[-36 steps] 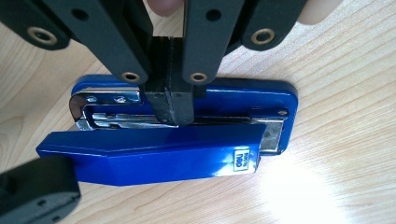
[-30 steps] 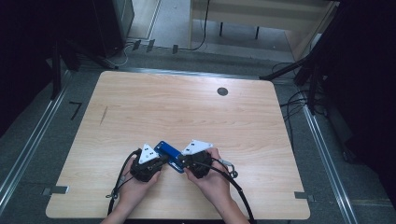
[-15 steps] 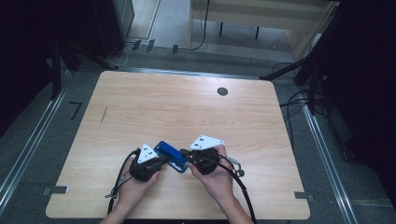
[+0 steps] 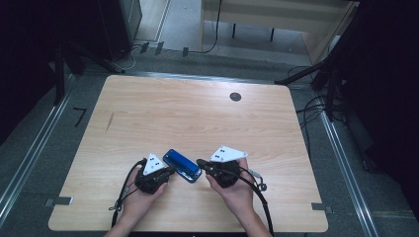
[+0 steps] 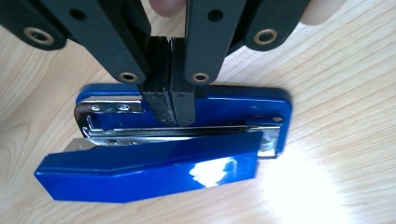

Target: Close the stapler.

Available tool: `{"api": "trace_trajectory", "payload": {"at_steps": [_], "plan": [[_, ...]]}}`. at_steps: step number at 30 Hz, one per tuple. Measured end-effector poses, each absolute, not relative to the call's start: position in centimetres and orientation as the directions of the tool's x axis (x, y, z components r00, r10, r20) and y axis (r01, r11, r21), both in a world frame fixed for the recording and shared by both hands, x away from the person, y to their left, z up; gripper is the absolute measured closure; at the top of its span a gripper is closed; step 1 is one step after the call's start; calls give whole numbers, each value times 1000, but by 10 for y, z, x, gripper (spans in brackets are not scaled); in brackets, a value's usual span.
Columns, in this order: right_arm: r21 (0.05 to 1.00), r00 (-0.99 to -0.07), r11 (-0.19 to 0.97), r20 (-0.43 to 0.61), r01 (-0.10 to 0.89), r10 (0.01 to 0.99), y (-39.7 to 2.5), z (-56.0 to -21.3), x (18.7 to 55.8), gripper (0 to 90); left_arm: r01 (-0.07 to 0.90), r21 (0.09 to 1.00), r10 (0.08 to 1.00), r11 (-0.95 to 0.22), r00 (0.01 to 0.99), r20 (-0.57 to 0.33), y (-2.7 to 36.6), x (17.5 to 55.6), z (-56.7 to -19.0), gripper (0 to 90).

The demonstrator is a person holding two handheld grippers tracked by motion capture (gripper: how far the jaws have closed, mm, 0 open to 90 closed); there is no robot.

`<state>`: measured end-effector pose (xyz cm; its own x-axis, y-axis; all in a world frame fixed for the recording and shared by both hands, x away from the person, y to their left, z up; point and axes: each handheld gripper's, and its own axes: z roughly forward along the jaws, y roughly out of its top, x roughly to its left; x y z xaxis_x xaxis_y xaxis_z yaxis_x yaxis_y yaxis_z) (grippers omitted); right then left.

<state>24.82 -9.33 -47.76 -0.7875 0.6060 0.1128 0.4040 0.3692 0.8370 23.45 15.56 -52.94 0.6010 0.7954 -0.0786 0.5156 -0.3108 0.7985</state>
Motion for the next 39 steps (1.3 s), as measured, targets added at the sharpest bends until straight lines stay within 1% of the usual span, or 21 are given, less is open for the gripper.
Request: {"api": "trace_trajectory", "payload": {"at_steps": [7,11,15,17,21,24,26,29,33,35,37,39], "plan": [[828,-806,389,121,404,579,-86,-488,239,900,529,808,817,-258,566,-110,179,233,-525,894],[829,-810,385,133,407,570,-84,-492,236,900,527,818,831,-231,544,-116,193,232,-524,838],[825,-815,387,145,413,561,-82,-498,234,900,517,833,841,-198,526,-127,206,230,-525,742],[822,-816,385,156,420,557,-81,-502,233,900,514,839,845,-178,517,-138,214,230,-524,675],[816,-823,396,160,421,545,-76,-509,232,900,507,853,874,-122,462,-149,233,230,-522,555],[810,-830,411,157,418,535,-72,-514,231,900,500,853,915,-152,398,-70,247,231,-521,437],[808,-833,417,155,416,531,-70,-518,231,900,512,850,925,-127,371,-86,256,231,-521,359],[802,-831,421,159,423,532,-68,-522,232,900,520,851,941,-76,319,-111,272,231,-520,284],[793,-832,434,159,428,531,-66,-527,233,900,529,847,949,-44,288,-131,290,230,-519,214],[787,-834,443,157,429,529,-64,-529,233,900,527,849,947,-35,289,-140,297,229,-519,207],[781,-836,452,156,431,527,-63,-531,234,900,527,849,944,-43,301,-139,302,228,-519,174],[773,-837,467,149,431,526,-61,-533,233,900,528,848,944,-40,297,-141,306,228,-520,164]]}}
